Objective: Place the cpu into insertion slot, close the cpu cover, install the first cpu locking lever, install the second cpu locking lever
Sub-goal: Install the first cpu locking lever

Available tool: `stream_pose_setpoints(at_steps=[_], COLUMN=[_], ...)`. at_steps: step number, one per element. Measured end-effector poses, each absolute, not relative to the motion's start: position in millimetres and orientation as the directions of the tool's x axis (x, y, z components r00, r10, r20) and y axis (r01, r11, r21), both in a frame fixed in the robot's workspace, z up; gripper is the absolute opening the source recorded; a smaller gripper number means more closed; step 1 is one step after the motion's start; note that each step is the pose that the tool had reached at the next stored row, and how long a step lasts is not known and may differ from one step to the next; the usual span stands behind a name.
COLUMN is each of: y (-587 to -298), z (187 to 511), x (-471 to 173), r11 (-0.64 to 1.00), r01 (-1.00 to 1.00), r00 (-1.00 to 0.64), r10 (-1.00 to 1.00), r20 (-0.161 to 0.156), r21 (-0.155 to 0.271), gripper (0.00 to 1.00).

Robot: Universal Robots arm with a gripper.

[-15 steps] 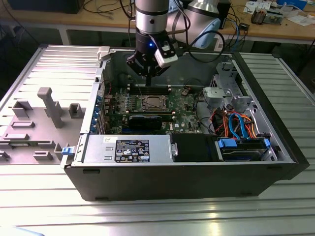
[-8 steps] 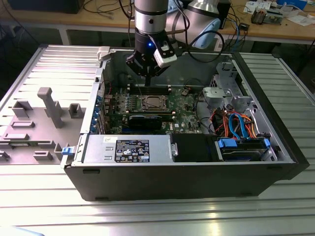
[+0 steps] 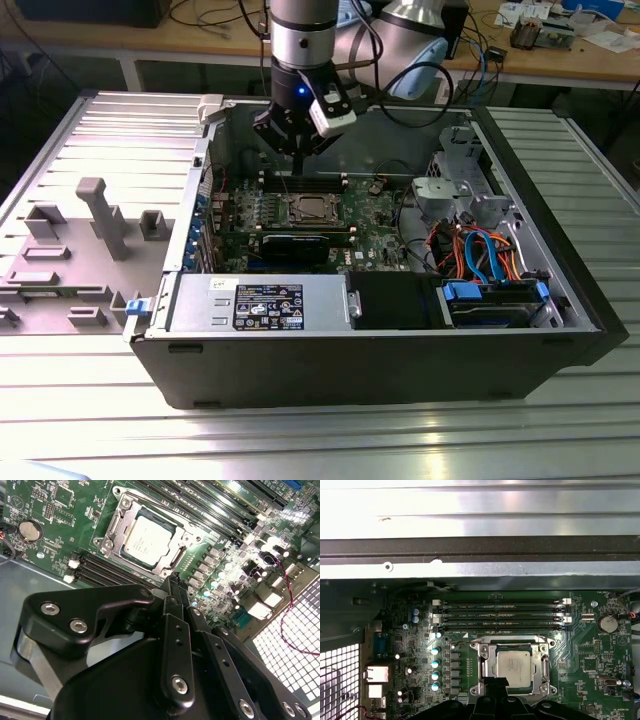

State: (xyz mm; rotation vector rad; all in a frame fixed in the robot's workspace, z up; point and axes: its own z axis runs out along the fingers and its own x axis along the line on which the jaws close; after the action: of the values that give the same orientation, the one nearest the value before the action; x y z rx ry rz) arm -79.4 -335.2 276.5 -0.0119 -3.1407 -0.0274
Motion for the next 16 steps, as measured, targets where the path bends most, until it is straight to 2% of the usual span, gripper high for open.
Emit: stream_pose_setpoints(at_steps=[16], y=[-335.1], z=[276.4], x=[-82.6], r11=[1.000], r01=[0.008], r00=[-1.000], r10=[0.008], r20=[0.001], r21=[0.018], gripper=[0.11])
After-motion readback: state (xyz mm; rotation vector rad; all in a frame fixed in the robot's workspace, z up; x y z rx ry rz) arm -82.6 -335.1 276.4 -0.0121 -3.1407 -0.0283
